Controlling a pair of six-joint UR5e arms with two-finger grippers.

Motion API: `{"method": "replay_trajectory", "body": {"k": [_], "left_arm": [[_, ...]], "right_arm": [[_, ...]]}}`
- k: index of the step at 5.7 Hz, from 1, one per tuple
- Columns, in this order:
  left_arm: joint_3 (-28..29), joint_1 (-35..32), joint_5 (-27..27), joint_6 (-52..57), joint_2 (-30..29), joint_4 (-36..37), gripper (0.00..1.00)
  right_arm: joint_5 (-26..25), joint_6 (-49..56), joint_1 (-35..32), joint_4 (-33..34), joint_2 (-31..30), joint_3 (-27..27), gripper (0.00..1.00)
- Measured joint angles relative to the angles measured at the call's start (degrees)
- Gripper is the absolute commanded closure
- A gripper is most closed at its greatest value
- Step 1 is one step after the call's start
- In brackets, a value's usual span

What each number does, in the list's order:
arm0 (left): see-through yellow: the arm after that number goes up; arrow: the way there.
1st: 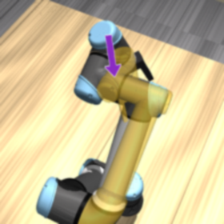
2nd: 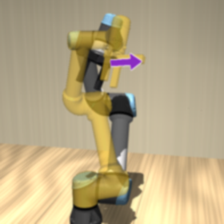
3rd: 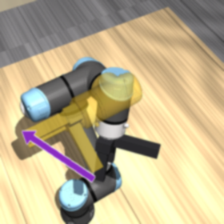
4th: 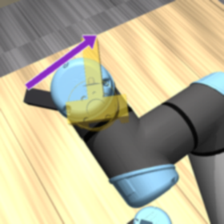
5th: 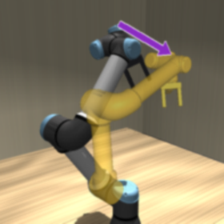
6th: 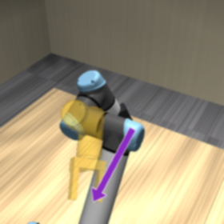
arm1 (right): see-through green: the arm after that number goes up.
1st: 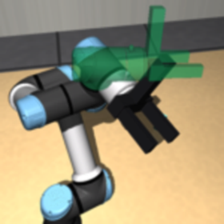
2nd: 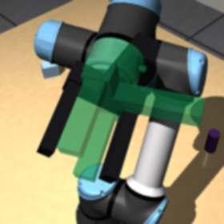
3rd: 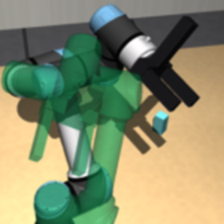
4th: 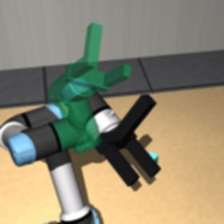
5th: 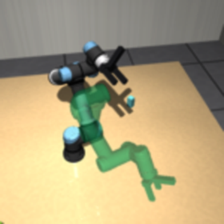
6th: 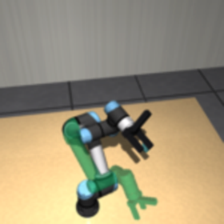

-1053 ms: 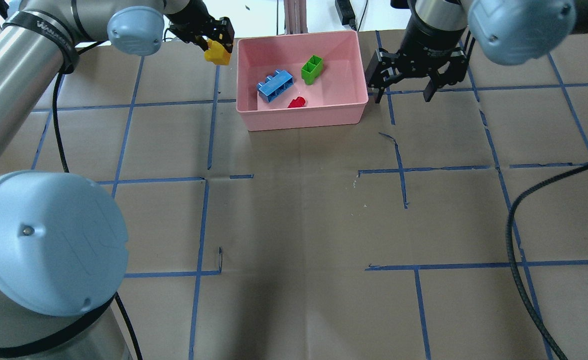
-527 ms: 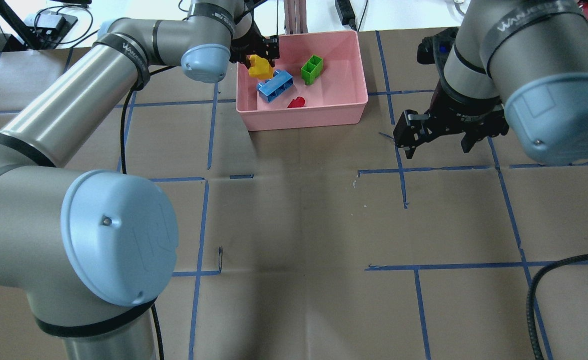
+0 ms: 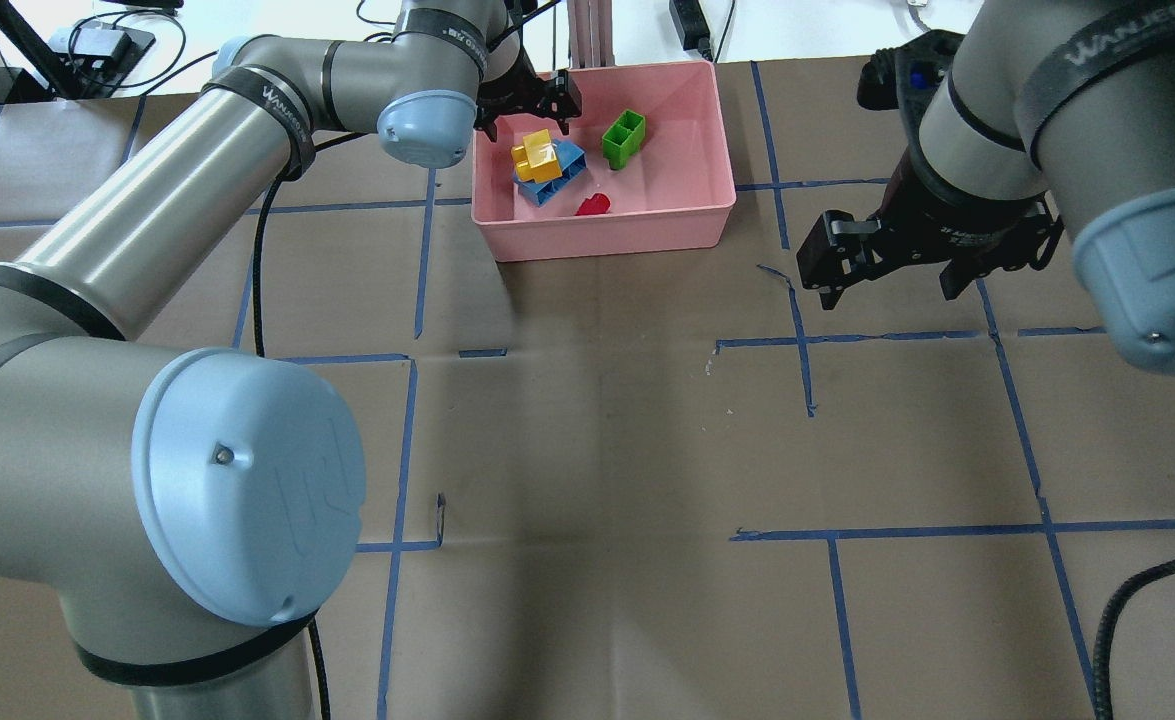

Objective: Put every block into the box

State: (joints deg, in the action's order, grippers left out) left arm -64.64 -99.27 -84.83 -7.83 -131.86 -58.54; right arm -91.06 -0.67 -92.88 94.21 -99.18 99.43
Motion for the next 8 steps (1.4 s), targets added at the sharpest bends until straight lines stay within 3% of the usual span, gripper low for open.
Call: {"method": "replay_trajectory", "body": {"k": [2,3,6,8], "left_arm": [[0.5,5.0,0.1,7.8,8.3,-14.8,0.00],[-2.4,7.8,0.1,12.7,14.1,-20.2,0.00],[-21.9,10.8,-1.9,18.0,32.9,-23.3,0.00],[-25.9,11.1,-4.6,21.3,37.4,-23.5,0.00]], "right_arm": [[0.5,0.0,-0.1,-0.1,-0.2,-0.4,0.00],[0.6,0.0,-0.1,-0.1,-0.2,-0.3,0.00],[2.0,0.0,-0.2,-0.2,-0.1,-0.3,0.00],[3.0,0.0,-0.2,-0.2,0.1,-0.4,0.00]]}}
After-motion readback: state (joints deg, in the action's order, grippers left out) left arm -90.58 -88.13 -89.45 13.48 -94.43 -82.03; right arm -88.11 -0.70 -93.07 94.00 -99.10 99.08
